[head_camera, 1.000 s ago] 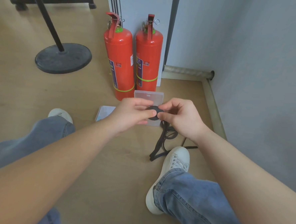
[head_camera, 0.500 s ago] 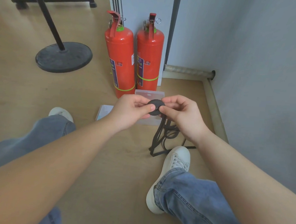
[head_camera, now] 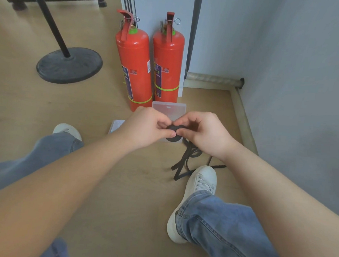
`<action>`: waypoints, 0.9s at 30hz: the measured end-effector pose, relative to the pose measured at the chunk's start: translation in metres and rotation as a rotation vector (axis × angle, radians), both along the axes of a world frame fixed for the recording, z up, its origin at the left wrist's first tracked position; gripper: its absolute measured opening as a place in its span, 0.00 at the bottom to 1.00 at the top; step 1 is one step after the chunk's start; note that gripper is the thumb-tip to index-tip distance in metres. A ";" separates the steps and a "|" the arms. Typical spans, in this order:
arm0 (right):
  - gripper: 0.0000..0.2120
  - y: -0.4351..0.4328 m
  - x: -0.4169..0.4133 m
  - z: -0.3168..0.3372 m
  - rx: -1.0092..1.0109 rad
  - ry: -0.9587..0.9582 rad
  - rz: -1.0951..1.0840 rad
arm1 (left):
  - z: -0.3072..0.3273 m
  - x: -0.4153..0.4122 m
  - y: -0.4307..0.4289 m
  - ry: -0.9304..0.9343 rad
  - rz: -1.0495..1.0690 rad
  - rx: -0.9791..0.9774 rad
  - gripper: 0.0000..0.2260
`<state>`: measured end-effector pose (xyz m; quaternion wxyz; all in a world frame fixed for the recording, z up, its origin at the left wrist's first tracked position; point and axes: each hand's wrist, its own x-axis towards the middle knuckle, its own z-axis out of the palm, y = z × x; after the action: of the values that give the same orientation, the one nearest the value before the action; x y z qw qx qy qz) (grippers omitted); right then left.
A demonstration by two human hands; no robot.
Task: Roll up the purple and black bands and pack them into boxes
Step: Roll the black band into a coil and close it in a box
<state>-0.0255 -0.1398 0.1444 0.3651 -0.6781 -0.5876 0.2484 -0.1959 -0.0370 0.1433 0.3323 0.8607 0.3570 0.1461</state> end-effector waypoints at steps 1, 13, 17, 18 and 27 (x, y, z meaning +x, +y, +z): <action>0.12 0.001 0.000 0.000 0.010 0.007 -0.021 | 0.001 -0.001 0.001 -0.014 0.015 -0.050 0.07; 0.08 -0.002 -0.001 0.005 0.079 0.586 -0.170 | 0.000 0.003 -0.010 -0.521 0.201 -0.656 0.05; 0.08 -0.001 -0.005 0.001 0.066 0.526 -0.210 | -0.008 0.003 -0.013 -0.554 0.236 -0.792 0.07; 0.08 0.000 -0.005 0.000 0.068 0.472 -0.212 | -0.010 0.003 -0.013 -0.547 0.236 -0.817 0.08; 0.05 -0.001 0.000 -0.003 0.040 -0.088 -0.041 | 0.001 -0.003 -0.001 -0.176 0.039 -0.321 0.11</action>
<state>-0.0255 -0.1406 0.1413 0.3573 -0.6928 -0.5938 0.1993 -0.1984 -0.0378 0.1439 0.4925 0.7732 0.3621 0.1684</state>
